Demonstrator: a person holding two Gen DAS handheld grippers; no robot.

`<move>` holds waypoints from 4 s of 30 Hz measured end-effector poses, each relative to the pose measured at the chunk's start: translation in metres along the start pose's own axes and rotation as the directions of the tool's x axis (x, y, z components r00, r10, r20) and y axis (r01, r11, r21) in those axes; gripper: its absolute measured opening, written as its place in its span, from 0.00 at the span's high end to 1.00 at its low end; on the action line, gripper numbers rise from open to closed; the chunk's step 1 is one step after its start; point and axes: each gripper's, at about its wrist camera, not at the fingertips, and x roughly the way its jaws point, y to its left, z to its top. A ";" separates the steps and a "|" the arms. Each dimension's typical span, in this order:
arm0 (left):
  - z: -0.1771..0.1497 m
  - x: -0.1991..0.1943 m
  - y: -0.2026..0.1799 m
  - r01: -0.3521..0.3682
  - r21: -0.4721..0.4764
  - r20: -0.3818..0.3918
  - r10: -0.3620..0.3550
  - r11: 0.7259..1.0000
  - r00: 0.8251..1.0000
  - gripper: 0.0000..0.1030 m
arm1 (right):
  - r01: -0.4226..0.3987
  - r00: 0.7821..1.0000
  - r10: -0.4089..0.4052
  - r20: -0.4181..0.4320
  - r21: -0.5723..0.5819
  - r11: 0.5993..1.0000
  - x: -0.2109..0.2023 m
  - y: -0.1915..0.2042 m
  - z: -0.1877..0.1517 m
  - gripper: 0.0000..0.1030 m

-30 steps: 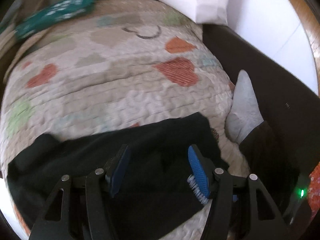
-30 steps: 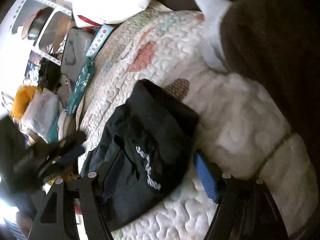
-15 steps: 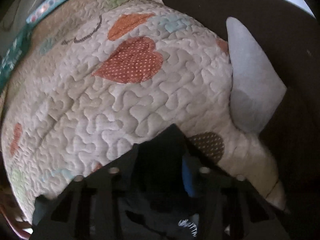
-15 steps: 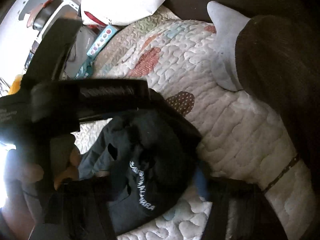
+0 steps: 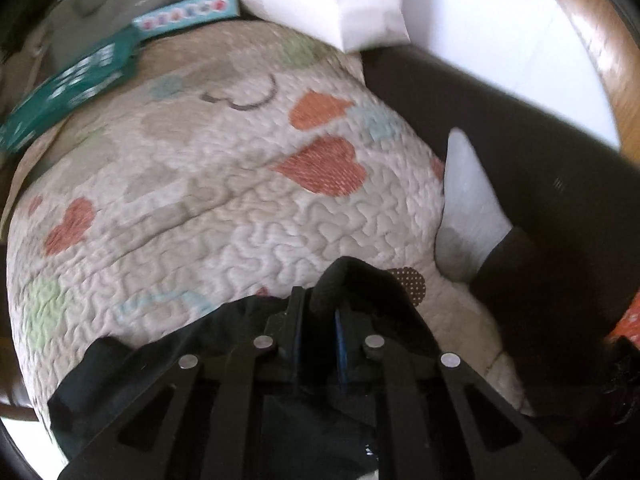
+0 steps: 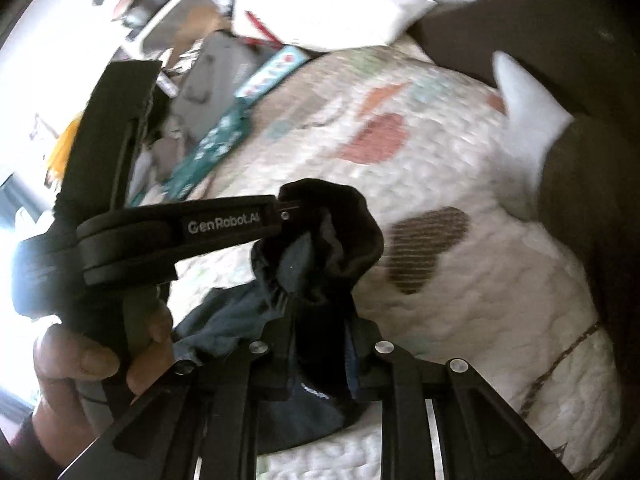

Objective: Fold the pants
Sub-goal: 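Grasp the edge of the black pants bundle with both grippers side by side, then fold the held edge over the bundle with both grippers and press down, then open both grippers and release the folded bundle, then grasp the bundle edge again with both grippers close together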

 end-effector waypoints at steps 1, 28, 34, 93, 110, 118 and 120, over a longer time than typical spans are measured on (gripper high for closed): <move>-0.003 -0.012 0.008 0.010 -0.019 0.018 -0.010 1.000 1.000 0.88 | -0.014 1.000 0.014 -0.002 -0.017 1.000 -0.002 0.008 -0.001 0.80; -0.155 -0.103 0.201 0.137 -0.473 0.215 -0.037 0.870 0.976 0.88 | -0.192 0.954 0.022 -0.299 -0.550 0.813 0.055 0.203 -0.097 0.81; -0.162 -0.104 0.219 0.134 -0.520 0.219 -0.020 0.844 0.976 0.88 | -0.186 0.947 -0.018 -0.321 -0.594 0.783 0.074 0.218 -0.109 0.81; -0.212 -0.107 0.252 0.113 -0.763 0.168 0.026 0.637 0.985 0.40 | 0.041 0.954 -0.147 -0.260 -0.372 0.927 0.044 0.086 -0.080 0.11; -0.216 -0.064 0.218 0.170 -0.690 0.157 -0.084 0.703 0.984 0.28 | -0.023 0.941 -0.060 -0.333 -0.240 0.971 0.079 0.072 -0.044 0.11; -0.206 -0.058 0.206 0.204 -0.621 0.192 -0.106 0.757 0.976 0.35 | -0.126 0.906 0.053 -0.419 -0.147 0.981 0.133 0.079 -0.032 0.11; -0.201 -0.058 0.197 0.159 -0.591 0.161 -0.077 0.791 0.984 0.55 | -0.144 0.899 0.080 -0.431 -0.117 0.983 0.143 0.078 -0.031 0.11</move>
